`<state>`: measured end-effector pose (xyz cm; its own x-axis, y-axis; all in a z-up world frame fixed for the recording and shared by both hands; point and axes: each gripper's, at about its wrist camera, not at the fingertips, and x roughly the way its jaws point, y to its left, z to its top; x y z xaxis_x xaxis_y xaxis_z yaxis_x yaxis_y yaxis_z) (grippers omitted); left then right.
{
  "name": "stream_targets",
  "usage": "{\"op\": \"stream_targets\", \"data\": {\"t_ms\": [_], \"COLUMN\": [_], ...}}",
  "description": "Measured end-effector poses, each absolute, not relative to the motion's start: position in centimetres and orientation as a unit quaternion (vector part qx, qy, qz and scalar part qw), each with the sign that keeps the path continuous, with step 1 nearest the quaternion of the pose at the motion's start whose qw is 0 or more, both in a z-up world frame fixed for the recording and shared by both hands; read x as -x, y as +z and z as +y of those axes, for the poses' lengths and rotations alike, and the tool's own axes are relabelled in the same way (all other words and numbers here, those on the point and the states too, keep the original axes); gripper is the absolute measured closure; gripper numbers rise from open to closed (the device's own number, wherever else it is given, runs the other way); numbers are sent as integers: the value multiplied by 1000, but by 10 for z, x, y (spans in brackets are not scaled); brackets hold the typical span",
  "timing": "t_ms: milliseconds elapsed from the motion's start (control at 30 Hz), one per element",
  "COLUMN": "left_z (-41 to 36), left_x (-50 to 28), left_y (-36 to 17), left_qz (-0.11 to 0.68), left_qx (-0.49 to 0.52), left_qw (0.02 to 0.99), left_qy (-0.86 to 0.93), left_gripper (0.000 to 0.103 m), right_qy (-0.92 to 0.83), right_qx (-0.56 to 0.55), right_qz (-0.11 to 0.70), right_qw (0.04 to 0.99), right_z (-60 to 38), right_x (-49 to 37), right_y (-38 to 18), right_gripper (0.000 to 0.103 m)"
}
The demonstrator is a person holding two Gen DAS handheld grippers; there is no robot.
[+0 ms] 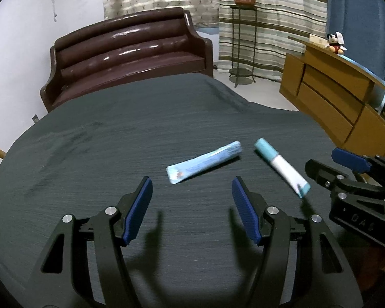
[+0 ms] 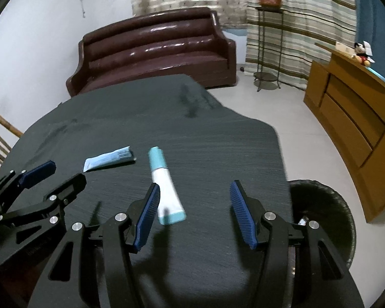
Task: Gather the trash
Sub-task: 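Move both open tools back over the two tubes on the table, then grasp the blue tube with the left gripper while the right holds the teal-capped tube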
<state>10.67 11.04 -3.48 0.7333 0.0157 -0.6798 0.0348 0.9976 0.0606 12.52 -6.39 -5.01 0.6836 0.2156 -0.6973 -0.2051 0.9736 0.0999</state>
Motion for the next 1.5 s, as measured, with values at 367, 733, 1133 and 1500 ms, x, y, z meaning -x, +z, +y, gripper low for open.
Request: {"op": "stream_targets", "data": {"t_ms": [367, 733, 1133, 1500], "left_z": [128, 131, 122, 124], "left_x": [-114, -130, -153, -174], "left_y": [-39, -45, -53, -60], "left_qz": [378, 401, 412, 435], "left_qx": [-32, -29, -63, -49], "left_qw": [925, 915, 908, 895], "left_qy": [-8, -30, -44, -84], "left_gripper": [40, 40, 40, 53], "right_qy": [119, 132, 138, 147], "right_qx": [32, 52, 26, 12], "right_qz": [417, 428, 423, 425], "right_qw": [901, 893, 895, 893], "right_z": [-32, -18, -26, -30], "right_x": [-141, -138, -138, -142], "right_y": [-59, -63, -62, -64], "right_gripper": [47, 82, 83, 82]}}
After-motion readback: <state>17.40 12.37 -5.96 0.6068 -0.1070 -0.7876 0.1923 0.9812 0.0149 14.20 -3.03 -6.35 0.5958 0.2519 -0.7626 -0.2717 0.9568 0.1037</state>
